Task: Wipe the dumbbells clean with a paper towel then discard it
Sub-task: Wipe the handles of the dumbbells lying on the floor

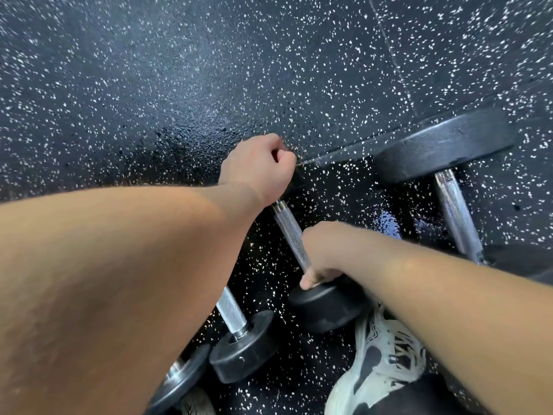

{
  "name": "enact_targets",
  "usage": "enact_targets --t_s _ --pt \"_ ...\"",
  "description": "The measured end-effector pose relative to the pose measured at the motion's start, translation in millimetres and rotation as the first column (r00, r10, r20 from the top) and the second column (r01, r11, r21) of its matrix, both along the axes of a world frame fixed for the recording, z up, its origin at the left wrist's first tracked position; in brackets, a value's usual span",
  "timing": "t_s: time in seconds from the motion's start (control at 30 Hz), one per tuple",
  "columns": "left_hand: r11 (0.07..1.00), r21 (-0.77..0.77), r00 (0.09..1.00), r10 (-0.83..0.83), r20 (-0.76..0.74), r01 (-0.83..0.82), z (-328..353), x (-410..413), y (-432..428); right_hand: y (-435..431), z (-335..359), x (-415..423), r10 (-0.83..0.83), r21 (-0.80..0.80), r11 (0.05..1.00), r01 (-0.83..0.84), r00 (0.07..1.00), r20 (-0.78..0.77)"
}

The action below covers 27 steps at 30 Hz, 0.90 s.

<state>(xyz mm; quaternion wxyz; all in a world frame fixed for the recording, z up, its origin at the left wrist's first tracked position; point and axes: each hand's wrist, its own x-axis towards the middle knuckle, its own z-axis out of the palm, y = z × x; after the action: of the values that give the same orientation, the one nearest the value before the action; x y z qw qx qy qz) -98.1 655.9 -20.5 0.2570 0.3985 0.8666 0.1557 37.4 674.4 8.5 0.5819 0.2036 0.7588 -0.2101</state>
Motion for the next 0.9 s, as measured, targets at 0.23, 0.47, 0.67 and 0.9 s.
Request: enact_targets --t_s 0.23,0.47,0.67,0.9 --pt "1.0 -0.021 1.0 0.02 0.009 -0.02 1.6 1.0 1.0 33.5 -8.3 35.0 -0.249 0.109 0.958 0.266 0.957 -0.147" --pt "0.999 -0.035 0.999 0.031 0.018 -0.03 4.1 2.6 2.6 12.5 -5.3 32.3 -0.324 0.008 0.945 0.326 0.941 -0.102" --pt "0.999 -0.032 0.999 0.036 0.016 -0.035 2.4 1.6 1.4 21.8 11.5 22.2 -0.205 -0.086 0.977 0.198 0.975 -0.086" --pt "0.999 -0.037 0.999 0.035 0.013 -0.035 5.2 2.8 2.9 8.6 3.5 25.5 -0.465 -0.124 0.885 0.449 0.871 -0.159"
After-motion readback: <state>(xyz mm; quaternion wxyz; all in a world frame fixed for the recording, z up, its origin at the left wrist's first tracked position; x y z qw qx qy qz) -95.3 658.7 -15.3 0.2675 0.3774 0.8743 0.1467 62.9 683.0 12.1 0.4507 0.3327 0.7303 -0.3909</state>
